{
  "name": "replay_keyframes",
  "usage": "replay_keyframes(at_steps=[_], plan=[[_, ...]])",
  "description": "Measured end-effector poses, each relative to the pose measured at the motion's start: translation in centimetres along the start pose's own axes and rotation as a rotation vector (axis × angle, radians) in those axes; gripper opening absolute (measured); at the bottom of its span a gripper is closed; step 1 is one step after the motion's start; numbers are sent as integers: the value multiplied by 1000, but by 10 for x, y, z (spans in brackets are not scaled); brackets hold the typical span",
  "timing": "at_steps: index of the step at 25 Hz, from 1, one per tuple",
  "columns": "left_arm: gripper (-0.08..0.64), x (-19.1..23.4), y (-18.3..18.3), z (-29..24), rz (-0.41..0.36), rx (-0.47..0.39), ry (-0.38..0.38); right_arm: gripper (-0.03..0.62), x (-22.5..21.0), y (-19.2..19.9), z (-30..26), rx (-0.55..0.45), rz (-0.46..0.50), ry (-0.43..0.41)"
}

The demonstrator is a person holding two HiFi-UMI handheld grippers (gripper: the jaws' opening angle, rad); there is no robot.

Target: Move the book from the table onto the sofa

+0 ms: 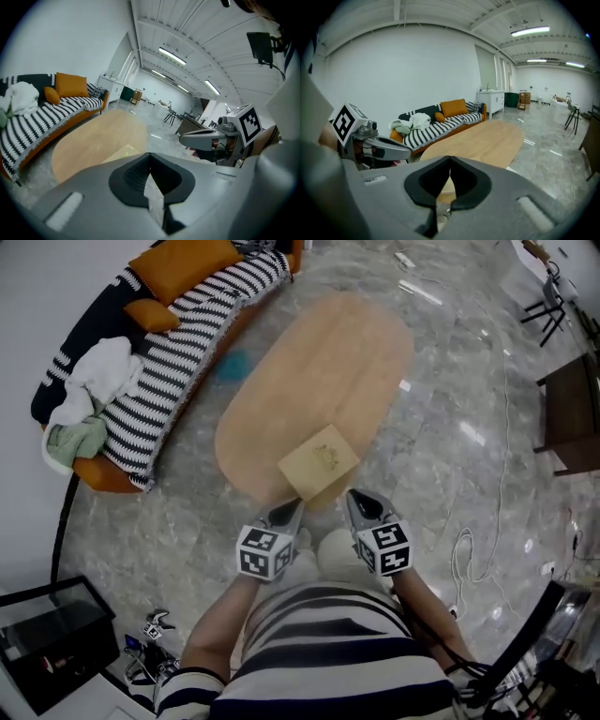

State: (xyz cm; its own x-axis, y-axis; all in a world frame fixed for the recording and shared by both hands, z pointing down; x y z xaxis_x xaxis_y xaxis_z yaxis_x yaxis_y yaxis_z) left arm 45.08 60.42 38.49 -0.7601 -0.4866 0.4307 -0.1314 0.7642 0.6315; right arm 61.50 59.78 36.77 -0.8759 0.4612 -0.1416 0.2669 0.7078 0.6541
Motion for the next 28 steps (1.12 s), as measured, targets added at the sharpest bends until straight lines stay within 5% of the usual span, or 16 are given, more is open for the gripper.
replay_keyframes(at_steps=[8,11,28], plan=[[8,20,2,-46,-22,142,-27,65,-22,12,-42,102,-75,-64],[112,28,7,-66,9,199,-31,98,-29,22,-60,154,-102,-104],[299,83,16,-163,-138,435,-134,214,-67,56,-151,303,-184,-225]])
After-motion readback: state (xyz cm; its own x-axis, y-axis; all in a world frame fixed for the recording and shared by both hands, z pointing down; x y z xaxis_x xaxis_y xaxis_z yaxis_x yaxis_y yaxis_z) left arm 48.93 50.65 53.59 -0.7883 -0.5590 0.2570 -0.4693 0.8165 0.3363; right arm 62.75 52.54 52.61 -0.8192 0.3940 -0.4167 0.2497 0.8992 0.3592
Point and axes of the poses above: the fingertips, and each gripper's own axes: z backward along the fingers, x to its left, y out of its underside, the point moved 6 cm from there along z, backward along the fingers, and after that the axes turned 11 degrees about x, right-handed, at the moved point
